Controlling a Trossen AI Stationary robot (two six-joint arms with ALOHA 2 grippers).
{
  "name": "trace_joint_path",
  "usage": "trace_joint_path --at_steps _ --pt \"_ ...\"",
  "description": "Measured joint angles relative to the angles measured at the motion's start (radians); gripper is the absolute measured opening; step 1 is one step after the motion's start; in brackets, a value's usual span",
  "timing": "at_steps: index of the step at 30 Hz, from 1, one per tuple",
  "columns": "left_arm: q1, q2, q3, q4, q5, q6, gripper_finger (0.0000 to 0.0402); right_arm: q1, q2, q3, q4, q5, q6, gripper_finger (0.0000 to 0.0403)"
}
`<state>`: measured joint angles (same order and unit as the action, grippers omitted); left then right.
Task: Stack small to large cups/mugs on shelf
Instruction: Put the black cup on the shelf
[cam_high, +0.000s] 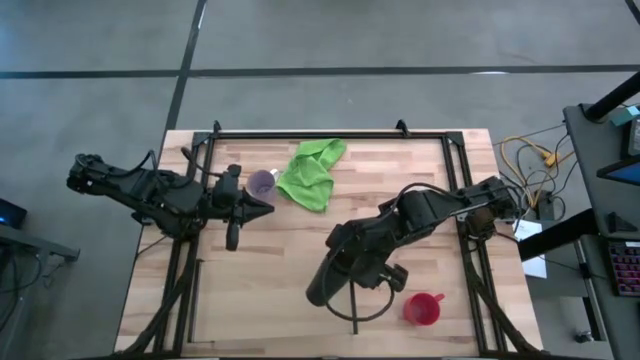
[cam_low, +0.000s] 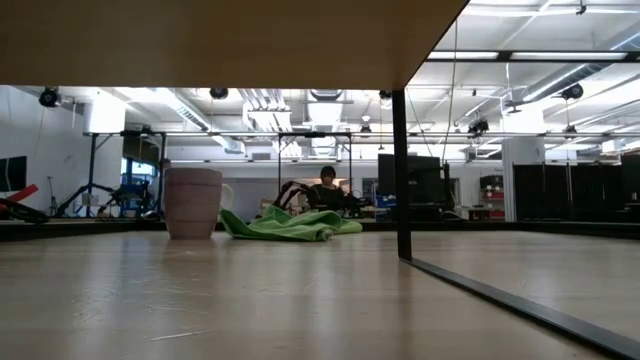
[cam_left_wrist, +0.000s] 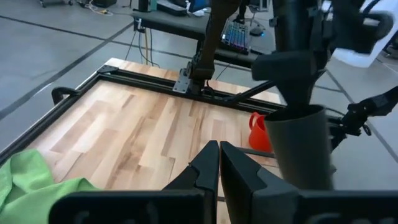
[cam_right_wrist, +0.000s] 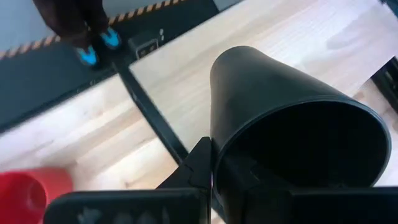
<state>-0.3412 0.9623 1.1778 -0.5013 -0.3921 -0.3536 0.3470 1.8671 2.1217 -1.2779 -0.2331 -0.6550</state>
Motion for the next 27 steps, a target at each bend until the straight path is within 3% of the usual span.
trace_joint_path --at_steps 6,13,27 --pt "0.0 0.039 -0.003 0.05 0.122 -0.15 0.0 0.0 0.0 -0.004 -0.003 0.054 -0.022 0.0009" --pt "-0.038 0.158 0.026 0.138 0.217 -0.164 0.0 0.005 0.0 -0.005 -0.004 0.052 0.012 0.0009" --pt "-0.22 0.421 0.121 0.166 0.17 -0.25 0.0 0.005 -0.001 -0.022 -0.004 0.051 0.056 0.0009"
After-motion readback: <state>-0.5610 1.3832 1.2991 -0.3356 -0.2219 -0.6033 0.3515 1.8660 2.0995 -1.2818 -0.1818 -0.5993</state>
